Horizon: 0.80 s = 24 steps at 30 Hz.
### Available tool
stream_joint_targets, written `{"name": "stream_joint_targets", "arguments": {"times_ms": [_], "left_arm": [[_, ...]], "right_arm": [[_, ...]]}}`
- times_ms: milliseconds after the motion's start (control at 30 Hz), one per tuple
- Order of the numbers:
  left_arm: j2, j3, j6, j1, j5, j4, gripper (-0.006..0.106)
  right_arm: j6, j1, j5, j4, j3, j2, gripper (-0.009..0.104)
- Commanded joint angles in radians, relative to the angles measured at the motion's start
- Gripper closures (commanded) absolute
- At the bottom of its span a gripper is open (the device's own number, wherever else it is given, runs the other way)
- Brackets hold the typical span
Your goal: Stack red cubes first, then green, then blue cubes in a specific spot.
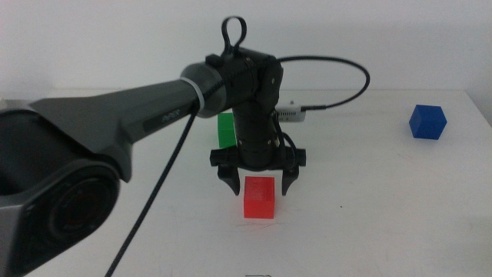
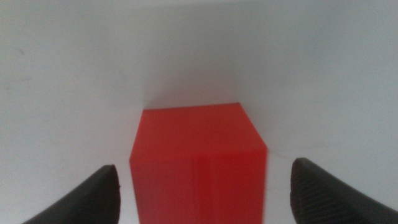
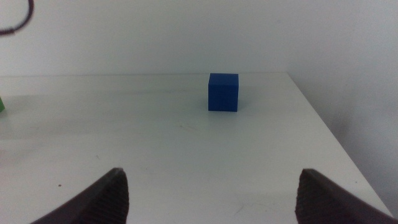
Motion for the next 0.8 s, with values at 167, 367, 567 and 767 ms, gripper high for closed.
{"name": "stream_joint_targets", "arguments": {"times_ms": [167,367,567,767], "left_arm": [[-0.171,-0.028,-0.013,-0.002,0.099,0.014,0.007],[-0.274,-0.028,-0.034,-0.001,0.099,0.060,0.007],[-0.387,-0.028,-0.033,-0.001,0.099,0.140,0.007],[-0.482,-0.028,-0.033,-0.001,0.099,0.242,0.007]], "right_arm": [[-0.009,-0.007,-0.076,-0.016,-0.018,-0.023,0.001],[-0.009,-0.007,-0.076,-0.016,-0.018,-0.023,0.001],[-0.009,-0.007,-0.076,-0.016,-0.018,-0.023,0.001],[-0.009,-0.007,-0.076,-0.016,-0.018,-0.023,0.001]]}}
